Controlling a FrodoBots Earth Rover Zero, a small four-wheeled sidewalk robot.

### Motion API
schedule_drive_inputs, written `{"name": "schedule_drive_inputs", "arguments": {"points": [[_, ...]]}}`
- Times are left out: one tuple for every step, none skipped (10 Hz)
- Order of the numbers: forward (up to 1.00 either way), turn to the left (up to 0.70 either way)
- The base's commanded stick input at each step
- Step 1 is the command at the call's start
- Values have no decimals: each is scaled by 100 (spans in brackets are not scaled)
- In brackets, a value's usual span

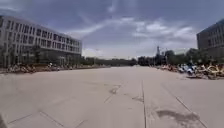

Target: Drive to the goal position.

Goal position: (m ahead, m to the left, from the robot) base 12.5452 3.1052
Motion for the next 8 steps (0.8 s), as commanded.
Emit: {"name": "schedule_drive_inputs", "arguments": {"points": [[60, 0], [60, 0], [60, 0], [60, 0], [60, 0], [60, 0], [60, 0], [60, 0]]}}
